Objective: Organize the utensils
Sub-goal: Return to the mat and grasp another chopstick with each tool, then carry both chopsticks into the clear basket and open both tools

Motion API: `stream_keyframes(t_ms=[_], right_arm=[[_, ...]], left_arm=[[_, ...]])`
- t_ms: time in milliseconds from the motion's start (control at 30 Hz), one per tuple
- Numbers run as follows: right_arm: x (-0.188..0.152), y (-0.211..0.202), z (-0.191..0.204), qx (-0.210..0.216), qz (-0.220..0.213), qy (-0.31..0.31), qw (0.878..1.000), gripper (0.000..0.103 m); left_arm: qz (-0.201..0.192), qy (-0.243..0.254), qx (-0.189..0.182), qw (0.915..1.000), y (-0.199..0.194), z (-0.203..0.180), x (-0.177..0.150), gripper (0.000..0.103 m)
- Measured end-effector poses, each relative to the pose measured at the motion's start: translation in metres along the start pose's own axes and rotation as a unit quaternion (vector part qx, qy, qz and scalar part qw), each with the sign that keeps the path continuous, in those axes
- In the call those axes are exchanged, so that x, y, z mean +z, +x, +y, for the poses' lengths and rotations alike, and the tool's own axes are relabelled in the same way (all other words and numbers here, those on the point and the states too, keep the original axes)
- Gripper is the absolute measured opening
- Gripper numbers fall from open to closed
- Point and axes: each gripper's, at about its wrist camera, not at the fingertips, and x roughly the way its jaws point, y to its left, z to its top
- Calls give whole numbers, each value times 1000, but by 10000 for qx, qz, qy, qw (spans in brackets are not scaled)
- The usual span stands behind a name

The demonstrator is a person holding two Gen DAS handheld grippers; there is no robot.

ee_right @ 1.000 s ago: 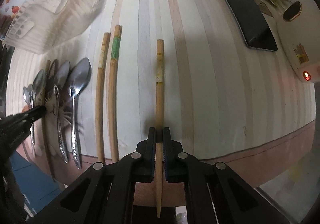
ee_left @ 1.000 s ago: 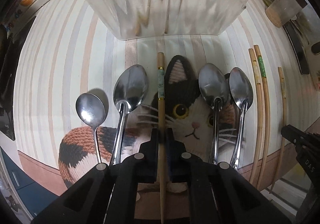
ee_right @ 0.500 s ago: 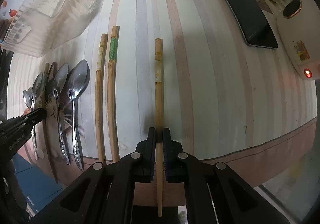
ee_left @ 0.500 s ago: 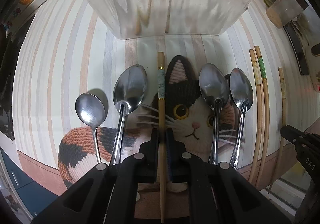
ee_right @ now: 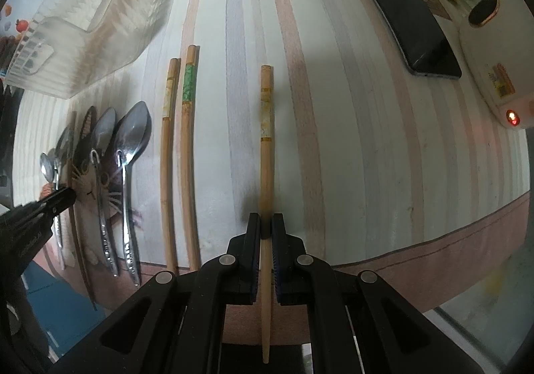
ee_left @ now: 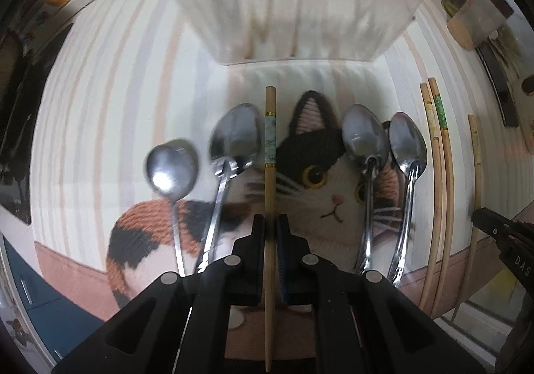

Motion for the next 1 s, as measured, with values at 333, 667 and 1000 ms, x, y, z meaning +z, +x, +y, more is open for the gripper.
stream_keyframes(t_ms=[333, 667, 1000], right_arm=[[6, -29, 15, 315, -305, -146, 9989, 7], [56, -88, 38, 863, -857, -177, 9924, 7], [149, -160, 89, 1618, -1400, -338, 9763, 7]], left_arm=[[-474, -798, 142, 9956, -48, 58, -21, 4], [-1111, -1244, 223, 9857, -107, 107, 18, 4], [-1695, -931, -1041, 9756, -200, 102, 119, 4]])
